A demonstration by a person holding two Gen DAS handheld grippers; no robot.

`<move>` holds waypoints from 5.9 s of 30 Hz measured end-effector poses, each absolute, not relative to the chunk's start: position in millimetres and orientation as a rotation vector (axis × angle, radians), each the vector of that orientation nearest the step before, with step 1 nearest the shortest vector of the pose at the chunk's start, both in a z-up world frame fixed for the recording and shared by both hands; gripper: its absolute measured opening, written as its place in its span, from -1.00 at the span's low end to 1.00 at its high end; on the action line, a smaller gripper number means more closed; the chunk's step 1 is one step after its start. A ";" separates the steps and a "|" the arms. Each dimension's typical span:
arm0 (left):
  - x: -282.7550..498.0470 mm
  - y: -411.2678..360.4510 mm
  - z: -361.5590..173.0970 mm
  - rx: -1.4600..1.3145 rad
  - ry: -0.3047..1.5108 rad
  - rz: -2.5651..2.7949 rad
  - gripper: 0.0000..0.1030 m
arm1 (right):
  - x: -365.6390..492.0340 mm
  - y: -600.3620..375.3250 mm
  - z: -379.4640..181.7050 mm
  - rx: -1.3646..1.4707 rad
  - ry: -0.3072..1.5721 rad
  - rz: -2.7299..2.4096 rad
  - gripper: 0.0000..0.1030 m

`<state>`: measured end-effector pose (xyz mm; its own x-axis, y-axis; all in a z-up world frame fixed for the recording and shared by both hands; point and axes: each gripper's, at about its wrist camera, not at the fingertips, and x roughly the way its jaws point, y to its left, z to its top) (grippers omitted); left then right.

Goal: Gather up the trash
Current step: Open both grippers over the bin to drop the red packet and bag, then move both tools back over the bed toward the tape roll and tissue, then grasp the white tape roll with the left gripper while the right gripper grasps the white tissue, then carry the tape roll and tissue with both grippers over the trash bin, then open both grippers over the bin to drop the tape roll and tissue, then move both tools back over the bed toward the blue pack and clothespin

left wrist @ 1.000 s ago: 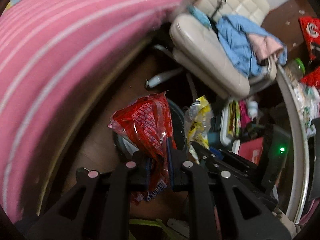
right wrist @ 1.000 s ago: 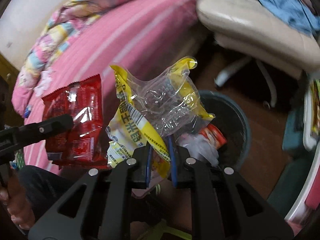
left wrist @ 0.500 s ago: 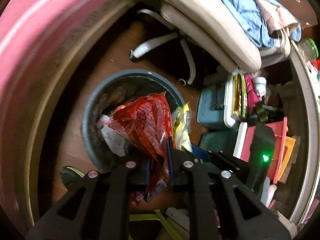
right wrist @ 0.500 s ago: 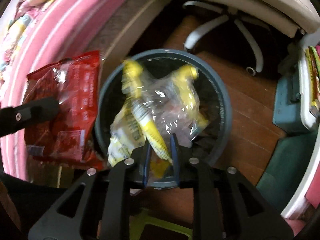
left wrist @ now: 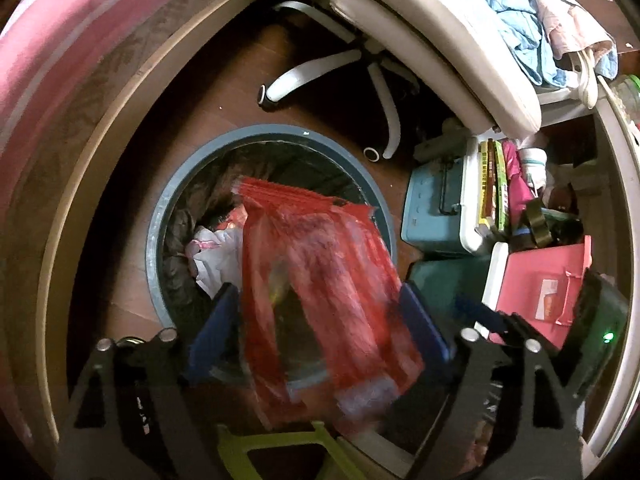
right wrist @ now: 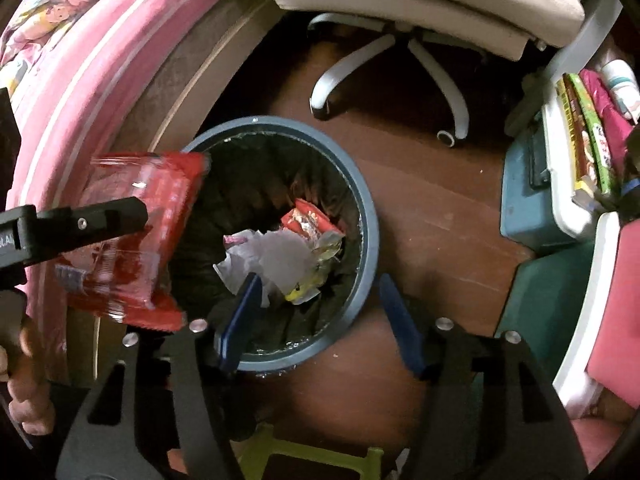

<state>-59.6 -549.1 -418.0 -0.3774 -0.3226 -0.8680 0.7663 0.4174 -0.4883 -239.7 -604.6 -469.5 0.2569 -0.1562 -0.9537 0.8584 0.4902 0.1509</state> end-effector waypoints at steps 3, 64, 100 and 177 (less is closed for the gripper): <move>-62.9 -546.1 -419.0 0.435 1.564 -1.212 0.67 | -240.8 -601.4 -459.5 0.783 1.072 -0.797 0.25; 462.7 -113.6 -284.5 -0.170 1.198 -0.390 0.59 | 412.8 -287.7 -349.3 0.168 1.037 0.005 0.09; 347.0 -149.4 -227.9 -0.101 1.157 -0.489 -0.71 | 215.3 -344.9 -260.9 0.360 0.823 -0.037 -0.98; -33.1 -496.2 -346.8 0.286 1.411 -1.058 0.34 | -209.0 -587.7 -438.5 0.672 0.978 -0.784 0.29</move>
